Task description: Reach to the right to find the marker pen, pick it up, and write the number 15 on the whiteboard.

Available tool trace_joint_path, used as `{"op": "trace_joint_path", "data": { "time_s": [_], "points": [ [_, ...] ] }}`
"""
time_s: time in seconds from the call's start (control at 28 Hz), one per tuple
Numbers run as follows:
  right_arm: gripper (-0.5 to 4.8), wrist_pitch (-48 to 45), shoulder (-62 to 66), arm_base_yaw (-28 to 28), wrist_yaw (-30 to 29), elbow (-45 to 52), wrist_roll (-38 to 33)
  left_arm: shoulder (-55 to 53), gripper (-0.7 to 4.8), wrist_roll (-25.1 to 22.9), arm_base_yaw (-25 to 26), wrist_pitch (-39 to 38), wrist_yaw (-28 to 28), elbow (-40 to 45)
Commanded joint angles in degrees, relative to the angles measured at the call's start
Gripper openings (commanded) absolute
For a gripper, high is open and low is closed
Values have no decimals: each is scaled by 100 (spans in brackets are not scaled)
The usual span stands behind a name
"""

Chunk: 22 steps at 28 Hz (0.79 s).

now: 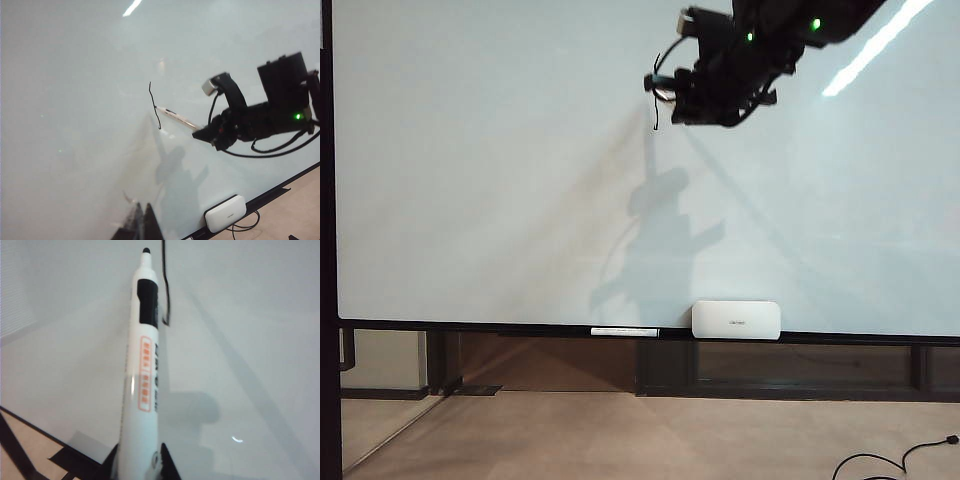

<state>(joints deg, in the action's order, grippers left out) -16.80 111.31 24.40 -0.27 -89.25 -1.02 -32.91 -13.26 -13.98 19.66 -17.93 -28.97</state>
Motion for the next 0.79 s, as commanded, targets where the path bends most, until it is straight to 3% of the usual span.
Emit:
{"op": "trace_joint_path", "data": {
  "time_s": [0.04,0.18,0.43,0.79],
  "points": [
    [-2,96,-240,83,4,11,236,11,-5,20,9,-37,-33,-28],
    [-1,170,-562,105,94,133,422,13,-5,17,9,-166,-35,-31],
    [-1,236,-918,92,774,275,612,13,-5,17,9,-146,-35,-31],
    [-2,-306,-903,61,1215,387,667,13,-5,17,9,-144,-35,-31]
  ]
}}
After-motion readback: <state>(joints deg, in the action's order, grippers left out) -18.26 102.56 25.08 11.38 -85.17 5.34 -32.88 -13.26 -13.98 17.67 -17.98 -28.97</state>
